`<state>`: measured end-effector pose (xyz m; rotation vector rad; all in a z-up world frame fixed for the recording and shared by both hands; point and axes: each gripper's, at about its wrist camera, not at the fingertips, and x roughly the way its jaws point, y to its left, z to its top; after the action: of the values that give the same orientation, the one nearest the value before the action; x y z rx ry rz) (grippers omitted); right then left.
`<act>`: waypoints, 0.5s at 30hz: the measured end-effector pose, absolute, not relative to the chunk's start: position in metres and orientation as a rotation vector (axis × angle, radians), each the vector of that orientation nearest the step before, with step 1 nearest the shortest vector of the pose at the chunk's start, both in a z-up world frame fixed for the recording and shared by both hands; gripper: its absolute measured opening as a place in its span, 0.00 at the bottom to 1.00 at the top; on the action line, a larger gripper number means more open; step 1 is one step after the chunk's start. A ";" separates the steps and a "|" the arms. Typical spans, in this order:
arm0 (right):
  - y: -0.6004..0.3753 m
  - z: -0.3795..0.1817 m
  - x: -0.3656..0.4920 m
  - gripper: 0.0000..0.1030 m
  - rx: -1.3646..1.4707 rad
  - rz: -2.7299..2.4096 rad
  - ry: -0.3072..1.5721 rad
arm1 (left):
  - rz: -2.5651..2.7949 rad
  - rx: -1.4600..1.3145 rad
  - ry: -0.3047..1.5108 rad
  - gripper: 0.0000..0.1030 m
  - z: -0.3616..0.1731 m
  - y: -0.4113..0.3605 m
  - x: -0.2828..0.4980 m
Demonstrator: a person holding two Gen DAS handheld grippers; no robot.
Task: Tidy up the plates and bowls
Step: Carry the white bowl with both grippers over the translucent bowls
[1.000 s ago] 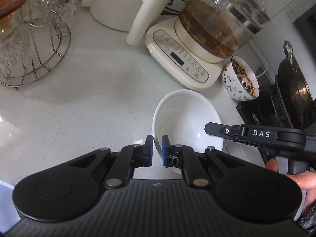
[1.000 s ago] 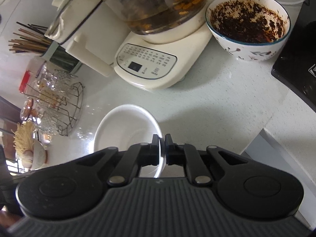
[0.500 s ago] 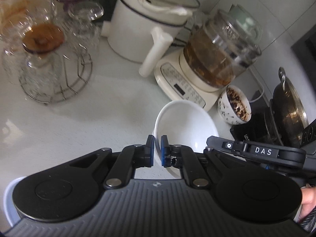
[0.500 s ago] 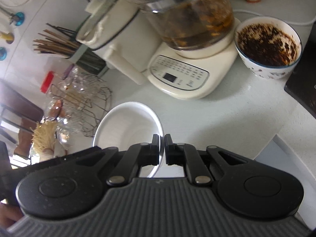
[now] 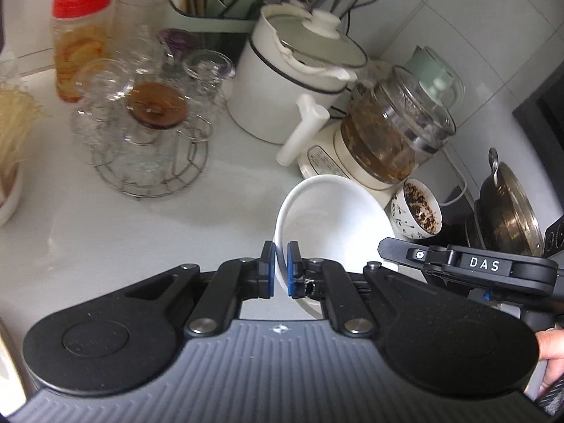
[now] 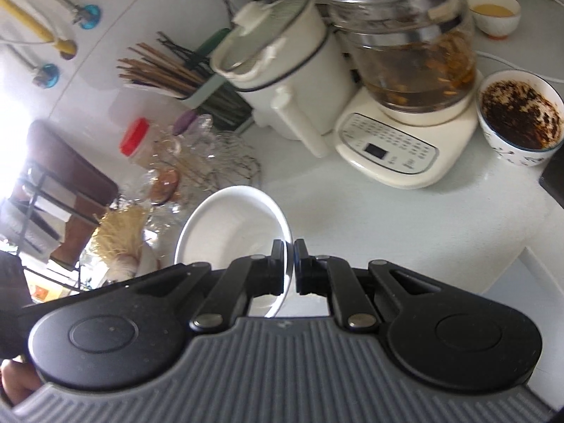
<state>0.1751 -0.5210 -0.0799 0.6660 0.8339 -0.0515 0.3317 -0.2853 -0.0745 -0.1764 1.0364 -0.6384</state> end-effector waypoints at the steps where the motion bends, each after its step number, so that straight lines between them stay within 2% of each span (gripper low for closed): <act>1: -0.517 -0.077 0.176 0.08 0.661 -0.046 0.832 | -0.632 -0.183 1.032 0.07 -0.072 -0.281 0.331; 15: -0.458 -0.067 0.200 0.08 0.585 0.051 0.854 | -0.545 -0.266 0.998 0.07 -0.067 -0.208 0.321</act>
<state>0.2003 -0.4579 -0.0667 0.5854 0.8541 0.0515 0.3210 -0.2082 -0.0666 -0.2661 0.9978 -0.5450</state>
